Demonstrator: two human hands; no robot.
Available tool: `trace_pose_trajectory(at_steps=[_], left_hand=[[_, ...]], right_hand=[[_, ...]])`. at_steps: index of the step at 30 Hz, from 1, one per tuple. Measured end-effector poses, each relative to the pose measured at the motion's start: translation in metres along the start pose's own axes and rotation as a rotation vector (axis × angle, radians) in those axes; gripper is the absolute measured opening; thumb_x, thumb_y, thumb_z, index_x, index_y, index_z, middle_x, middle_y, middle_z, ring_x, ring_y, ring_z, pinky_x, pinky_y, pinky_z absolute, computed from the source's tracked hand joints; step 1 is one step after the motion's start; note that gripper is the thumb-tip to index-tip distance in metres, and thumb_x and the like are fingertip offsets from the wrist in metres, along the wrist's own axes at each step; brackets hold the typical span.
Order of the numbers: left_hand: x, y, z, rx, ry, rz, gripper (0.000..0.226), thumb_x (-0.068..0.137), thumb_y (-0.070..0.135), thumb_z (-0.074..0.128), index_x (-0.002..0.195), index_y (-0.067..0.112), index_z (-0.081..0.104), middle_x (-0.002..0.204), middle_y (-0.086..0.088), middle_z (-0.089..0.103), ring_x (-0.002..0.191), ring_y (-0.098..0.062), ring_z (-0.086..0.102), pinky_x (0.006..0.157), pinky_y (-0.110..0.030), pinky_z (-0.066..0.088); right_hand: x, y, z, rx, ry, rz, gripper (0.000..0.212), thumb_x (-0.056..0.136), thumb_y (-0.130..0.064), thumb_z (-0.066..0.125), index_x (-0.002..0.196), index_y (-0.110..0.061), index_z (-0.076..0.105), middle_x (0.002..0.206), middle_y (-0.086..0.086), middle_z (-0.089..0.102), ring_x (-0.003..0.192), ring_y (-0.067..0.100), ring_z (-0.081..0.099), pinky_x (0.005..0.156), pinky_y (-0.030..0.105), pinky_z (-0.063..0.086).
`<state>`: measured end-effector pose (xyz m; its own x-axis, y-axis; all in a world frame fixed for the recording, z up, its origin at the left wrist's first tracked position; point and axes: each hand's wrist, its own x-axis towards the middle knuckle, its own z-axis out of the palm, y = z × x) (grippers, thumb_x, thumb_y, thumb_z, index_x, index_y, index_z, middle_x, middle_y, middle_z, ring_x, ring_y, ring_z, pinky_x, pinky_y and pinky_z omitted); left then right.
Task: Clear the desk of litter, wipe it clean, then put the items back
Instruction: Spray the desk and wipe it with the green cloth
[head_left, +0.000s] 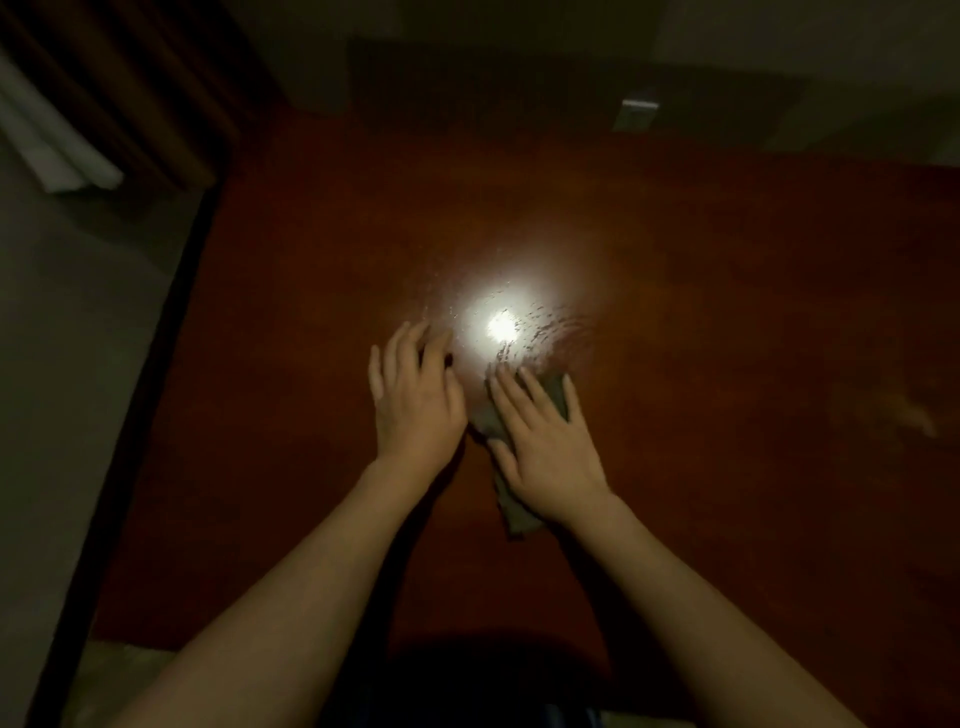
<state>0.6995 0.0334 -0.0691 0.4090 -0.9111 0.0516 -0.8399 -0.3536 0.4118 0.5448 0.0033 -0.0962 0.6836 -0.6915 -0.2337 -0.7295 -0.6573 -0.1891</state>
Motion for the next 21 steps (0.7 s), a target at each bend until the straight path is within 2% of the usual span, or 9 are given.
trace_pose_trajectory(at_steps=[2, 4, 7, 10, 12, 15, 17, 19, 21], left_hand=[[0.020, 0.011, 0.004, -0.013, -0.002, 0.007, 0.047, 0.088, 0.023, 0.031, 0.125, 0.005, 0.055, 0.134, -0.017, 0.050, 0.131, -0.035, 0.040, 0.111, -0.055, 0.021], [0.036, 0.022, 0.009, -0.016, -0.013, 0.014, 0.046, 0.089, 0.021, 0.033, 0.127, 0.004, 0.053, 0.135, -0.018, 0.048, 0.132, -0.035, 0.038, 0.112, -0.056, 0.020], [0.050, 0.033, 0.022, -0.023, -0.028, 0.020, 0.043, 0.089, 0.016, 0.041, 0.128, 0.004, 0.053, 0.137, -0.019, 0.047, 0.134, -0.035, 0.036, 0.113, -0.055, 0.017], [0.056, 0.036, 0.032, -0.003, -0.039, 0.003, 0.043, 0.089, 0.017, 0.041, 0.128, 0.005, 0.053, 0.139, -0.018, 0.045, 0.136, -0.034, 0.034, 0.113, -0.055, 0.015], [0.059, 0.034, 0.037, 0.020, -0.053, -0.017, 0.044, 0.091, 0.019, 0.038, 0.131, 0.007, 0.050, 0.142, -0.016, 0.042, 0.138, -0.032, 0.031, 0.114, -0.054, 0.013], [0.069, 0.032, 0.042, 0.074, -0.094, -0.053, 0.046, 0.097, 0.022, 0.035, 0.141, 0.010, 0.041, 0.151, -0.014, 0.032, 0.143, -0.029, 0.020, 0.116, -0.050, 0.007], [0.080, 0.031, 0.045, 0.103, -0.113, -0.088, 0.048, 0.100, 0.023, 0.036, 0.146, 0.012, 0.031, 0.156, -0.011, 0.022, 0.146, -0.026, 0.012, 0.117, -0.048, 0.003], [0.091, 0.034, 0.049, 0.126, -0.130, -0.099, 0.052, 0.101, 0.028, 0.033, 0.150, 0.014, 0.023, 0.158, -0.009, 0.013, 0.147, -0.023, 0.006, 0.118, -0.049, 0.000], [0.098, 0.037, 0.054, 0.160, -0.169, -0.111, 0.054, 0.101, 0.034, 0.028, 0.151, 0.018, 0.015, 0.160, -0.006, 0.005, 0.147, -0.020, -0.001, 0.117, -0.051, -0.004]], right_hand=[[-0.021, 0.032, 0.002, -0.016, -0.032, 0.027, 0.063, 0.093, -0.045, 0.029, 0.147, -0.013, 0.033, 0.153, 0.002, 0.030, 0.142, 0.020, 0.029, 0.112, 0.054, 0.013], [-0.023, 0.066, -0.008, -0.005, 0.011, 0.180, 0.064, 0.093, -0.046, 0.025, 0.148, -0.013, 0.029, 0.153, 0.000, 0.026, 0.142, 0.021, 0.027, 0.115, 0.053, 0.013], [0.007, 0.106, -0.027, 0.025, 0.028, 0.417, 0.066, 0.094, -0.048, 0.012, 0.152, -0.016, 0.009, 0.158, -0.002, 0.004, 0.146, 0.016, 0.002, 0.117, 0.051, 0.001], [0.070, 0.121, -0.045, 0.038, 0.068, 0.573, 0.062, 0.100, -0.044, 0.019, 0.153, -0.016, 0.002, 0.161, 0.001, -0.002, 0.148, 0.018, -0.003, 0.118, 0.053, -0.002], [0.111, 0.113, -0.051, 0.034, 0.067, 0.525, 0.063, 0.100, -0.045, 0.018, 0.153, -0.016, -0.001, 0.161, 0.002, -0.004, 0.148, 0.019, -0.005, 0.116, 0.054, -0.004], [0.133, 0.084, -0.047, -0.008, 0.045, 0.283, 0.063, 0.100, -0.046, 0.018, 0.153, -0.016, 0.002, 0.161, 0.001, -0.002, 0.148, 0.018, -0.005, 0.114, 0.053, -0.007], [0.115, 0.072, -0.040, -0.014, 0.038, 0.117, 0.062, 0.099, -0.045, 0.021, 0.153, -0.016, 0.011, 0.160, 0.000, 0.008, 0.148, 0.018, 0.004, 0.115, 0.054, -0.003], [0.085, 0.074, -0.035, -0.017, 0.023, -0.015, 0.061, 0.097, -0.044, 0.025, 0.149, -0.014, 0.028, 0.156, 0.002, 0.026, 0.145, 0.020, 0.022, 0.115, 0.055, 0.009], [0.066, 0.094, -0.033, -0.039, -0.016, -0.042, 0.062, 0.095, -0.046, 0.024, 0.147, -0.014, 0.032, 0.153, 0.002, 0.034, 0.142, 0.020, 0.027, 0.116, 0.055, 0.014]])
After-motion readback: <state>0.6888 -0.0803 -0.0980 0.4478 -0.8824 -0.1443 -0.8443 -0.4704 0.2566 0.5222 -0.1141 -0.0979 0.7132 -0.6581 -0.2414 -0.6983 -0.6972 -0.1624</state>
